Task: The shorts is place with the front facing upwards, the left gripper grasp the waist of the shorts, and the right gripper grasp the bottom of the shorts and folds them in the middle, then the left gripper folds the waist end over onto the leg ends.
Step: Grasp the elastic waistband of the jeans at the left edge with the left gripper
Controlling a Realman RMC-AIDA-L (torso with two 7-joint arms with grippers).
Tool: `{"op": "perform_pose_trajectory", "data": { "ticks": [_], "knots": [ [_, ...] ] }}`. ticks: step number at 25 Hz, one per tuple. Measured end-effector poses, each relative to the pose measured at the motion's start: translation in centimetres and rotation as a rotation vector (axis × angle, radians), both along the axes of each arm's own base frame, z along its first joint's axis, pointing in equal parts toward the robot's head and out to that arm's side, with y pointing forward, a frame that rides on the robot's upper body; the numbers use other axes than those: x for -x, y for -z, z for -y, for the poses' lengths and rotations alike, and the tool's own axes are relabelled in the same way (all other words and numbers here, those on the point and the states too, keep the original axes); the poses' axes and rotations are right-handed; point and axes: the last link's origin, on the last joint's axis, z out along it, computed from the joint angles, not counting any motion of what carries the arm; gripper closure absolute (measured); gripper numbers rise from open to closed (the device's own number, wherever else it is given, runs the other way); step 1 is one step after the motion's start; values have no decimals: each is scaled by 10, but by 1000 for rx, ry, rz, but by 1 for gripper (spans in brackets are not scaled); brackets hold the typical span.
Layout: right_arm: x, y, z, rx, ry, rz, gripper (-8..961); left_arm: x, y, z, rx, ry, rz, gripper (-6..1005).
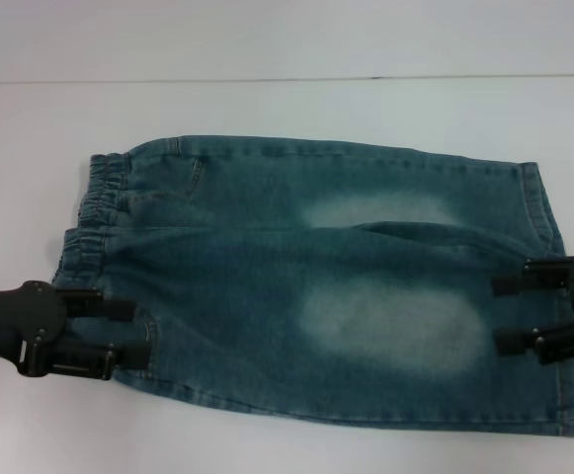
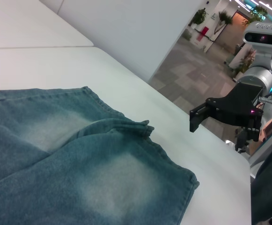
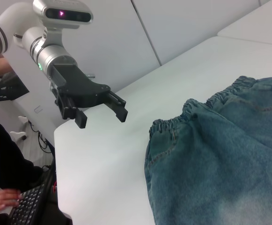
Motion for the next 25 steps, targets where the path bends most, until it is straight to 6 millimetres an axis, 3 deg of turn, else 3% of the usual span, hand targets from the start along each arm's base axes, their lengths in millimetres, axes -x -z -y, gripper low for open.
{"op": "perform_pose_trajectory", "data": {
  "ticks": [16, 25],
  "knots": [
    [0, 1, 0, 3, 0, 1, 5, 3, -4, -2, -8, -6, -24, 127],
    [0, 2, 0, 4, -1, -1, 6, 28, -28, -13, -124, -99, -172, 128]
  ]
}}
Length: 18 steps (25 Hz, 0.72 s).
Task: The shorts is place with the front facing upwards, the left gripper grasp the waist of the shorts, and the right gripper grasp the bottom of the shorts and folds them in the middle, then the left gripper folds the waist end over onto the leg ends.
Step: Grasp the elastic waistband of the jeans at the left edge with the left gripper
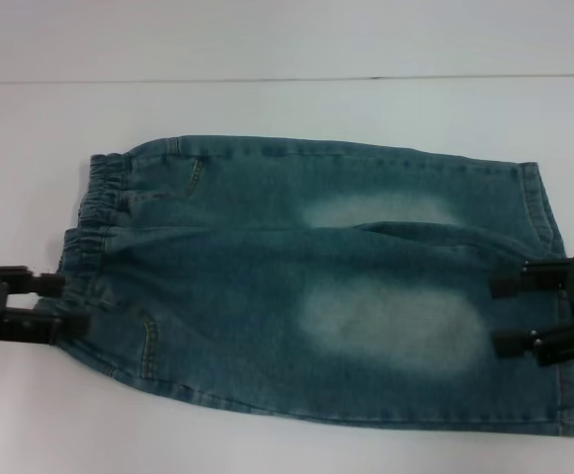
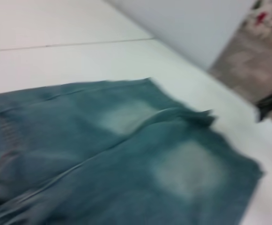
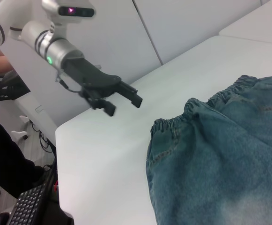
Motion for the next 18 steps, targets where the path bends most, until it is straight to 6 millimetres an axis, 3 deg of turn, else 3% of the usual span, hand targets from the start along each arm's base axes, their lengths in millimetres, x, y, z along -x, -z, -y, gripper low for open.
{"op": "perform_pose_trajectory", "data": {
  "ticks": [10, 18],
  "knots": [
    [2, 2, -1, 4, -7, 2, 6, 33, 2, -14, -103, -145, -199, 129],
    [2, 3, -1, 4, -16, 1, 6, 38, 14, -16, -90, -166, -245, 129]
  ]
}}
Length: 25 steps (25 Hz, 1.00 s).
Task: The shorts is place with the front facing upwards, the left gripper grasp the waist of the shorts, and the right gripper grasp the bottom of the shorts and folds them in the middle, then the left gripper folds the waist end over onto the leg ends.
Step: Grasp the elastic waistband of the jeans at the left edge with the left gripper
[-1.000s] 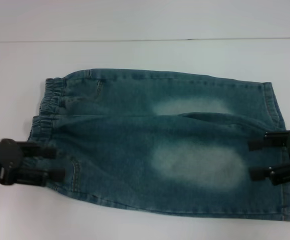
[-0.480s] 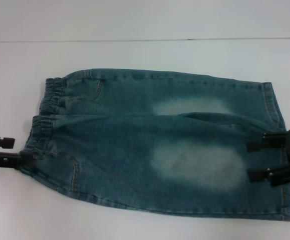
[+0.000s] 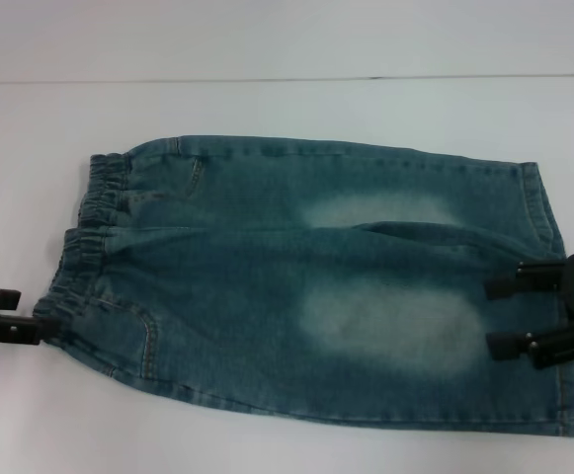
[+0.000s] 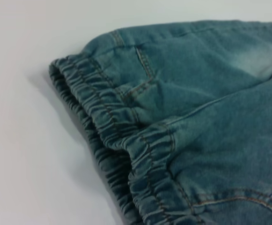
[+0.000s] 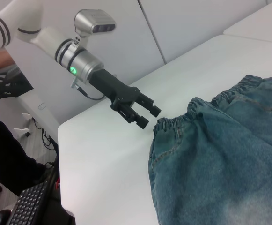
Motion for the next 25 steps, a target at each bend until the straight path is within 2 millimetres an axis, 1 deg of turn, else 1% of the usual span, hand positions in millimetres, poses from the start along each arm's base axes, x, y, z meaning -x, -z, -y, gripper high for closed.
{"op": "perform_pose_trajectory", "data": {
  "ticks": [7, 18, 25],
  "knots": [
    [-1, 1, 1, 4, 4, -4, 6, -3, 15, -1, 29, 11, -23, 130],
    [-1, 2, 0, 2, 7, -3, 6, -1, 16, -1, 45, -4, -42, 130],
    [-1, 4, 0, 5, 4, 4, 6, -4, 19, 1, 71, 7, -33, 131]
  ]
}}
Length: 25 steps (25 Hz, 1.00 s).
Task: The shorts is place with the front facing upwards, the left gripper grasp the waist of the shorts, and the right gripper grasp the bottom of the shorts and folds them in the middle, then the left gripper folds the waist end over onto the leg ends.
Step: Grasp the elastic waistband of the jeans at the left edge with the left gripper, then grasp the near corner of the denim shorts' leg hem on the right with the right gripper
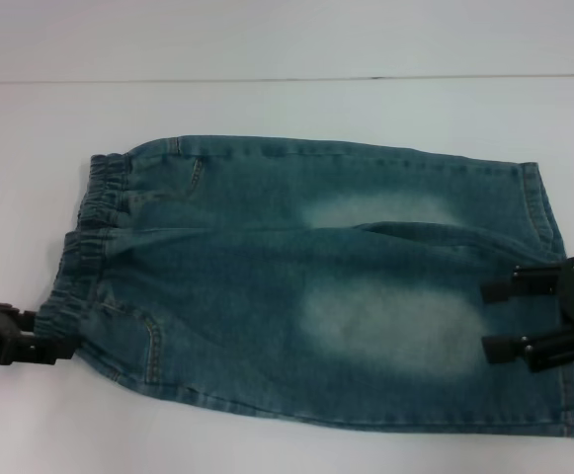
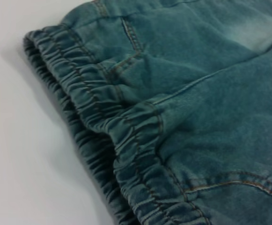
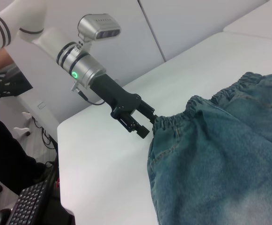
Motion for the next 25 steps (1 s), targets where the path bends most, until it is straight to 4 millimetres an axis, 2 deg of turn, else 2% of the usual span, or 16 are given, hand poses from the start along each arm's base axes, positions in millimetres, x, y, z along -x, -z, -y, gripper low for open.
{"op": "perform_pose_trajectory", "data": {
  "ticks": [1, 7, 12, 23, 25],
  "knots": [
    [0, 0, 0, 0, 0, 0, 6, -1, 0, 0, 4, 5, 0, 131],
    [0, 0, 0, -1, 1, 1, 6, -7, 5, -2, -4, 36, -11, 297],
    [-1, 0, 0, -1, 3, 1, 6, -9, 6, -3, -1, 41, -8, 533],
    [0, 0, 0, -1, 1, 1, 5, -13, 5, -2, 26, 50, 8, 963],
    [1, 0, -1, 2, 3, 0, 5, -18, 5, -2, 45, 55, 24, 964]
  ]
}}
